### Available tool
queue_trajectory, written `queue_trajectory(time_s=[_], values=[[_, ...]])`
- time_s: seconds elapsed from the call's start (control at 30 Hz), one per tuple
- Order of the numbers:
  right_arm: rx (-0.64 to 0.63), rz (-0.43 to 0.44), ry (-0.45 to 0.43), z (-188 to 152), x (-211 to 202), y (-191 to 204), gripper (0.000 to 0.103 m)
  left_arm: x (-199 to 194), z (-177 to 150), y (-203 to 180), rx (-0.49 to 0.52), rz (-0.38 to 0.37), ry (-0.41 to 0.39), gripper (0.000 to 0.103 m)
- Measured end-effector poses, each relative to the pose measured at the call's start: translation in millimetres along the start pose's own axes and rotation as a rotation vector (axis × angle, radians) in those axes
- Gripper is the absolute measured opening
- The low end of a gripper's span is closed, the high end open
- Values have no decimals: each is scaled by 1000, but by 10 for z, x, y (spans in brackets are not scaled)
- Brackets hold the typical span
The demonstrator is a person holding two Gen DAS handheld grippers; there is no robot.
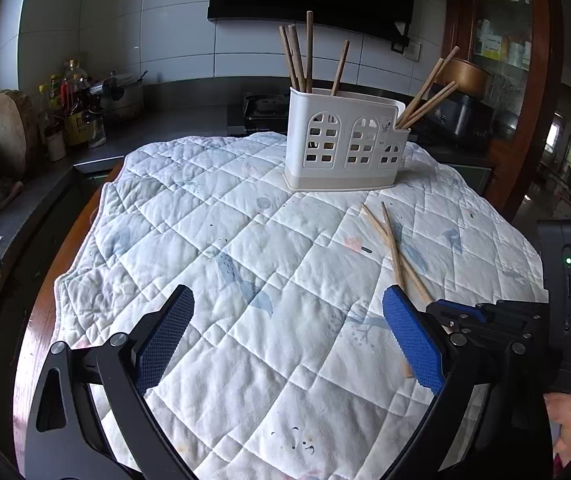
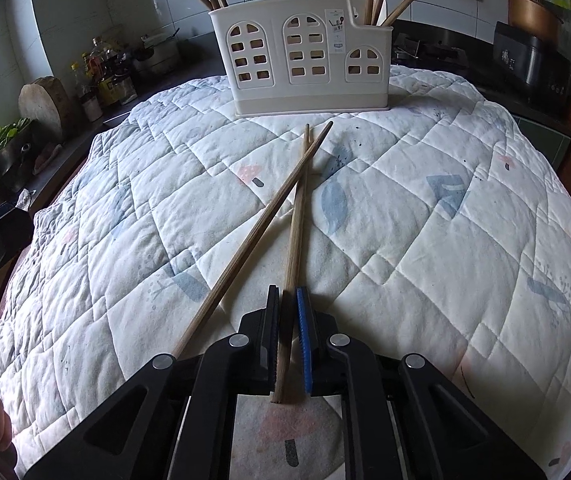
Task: Organize utensils
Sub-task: 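Close the right tool on a wooden chopstick while the left tool closes on the other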
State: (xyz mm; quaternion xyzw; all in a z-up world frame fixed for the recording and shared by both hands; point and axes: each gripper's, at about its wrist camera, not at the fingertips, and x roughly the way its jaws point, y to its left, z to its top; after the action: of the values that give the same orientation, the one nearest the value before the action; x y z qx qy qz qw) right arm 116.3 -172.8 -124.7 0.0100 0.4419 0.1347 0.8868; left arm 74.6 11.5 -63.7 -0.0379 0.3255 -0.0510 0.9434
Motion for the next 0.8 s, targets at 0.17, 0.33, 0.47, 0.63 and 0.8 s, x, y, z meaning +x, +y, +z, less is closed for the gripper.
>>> queue_trajectory(time_s=[0.17, 0.33, 0.47, 0.63, 0.8], values=[[10, 22, -2, -10, -7, -46, 8, 146, -92, -90, -18, -97, 56, 92], [34, 75, 1, -24, -26, -141, 8, 297, -178, -348, 51, -161, 103, 74], [41, 87, 1, -23, -45, -212, 7, 417, -220, -467, 76, -199, 143, 64], [43, 109, 6, -34, -56, -276, 7, 539, -245, -549, 99, -230, 181, 50], [37, 117, 7, -42, -77, -315, 7, 640, -236, -635, 124, -255, 211, 42]])
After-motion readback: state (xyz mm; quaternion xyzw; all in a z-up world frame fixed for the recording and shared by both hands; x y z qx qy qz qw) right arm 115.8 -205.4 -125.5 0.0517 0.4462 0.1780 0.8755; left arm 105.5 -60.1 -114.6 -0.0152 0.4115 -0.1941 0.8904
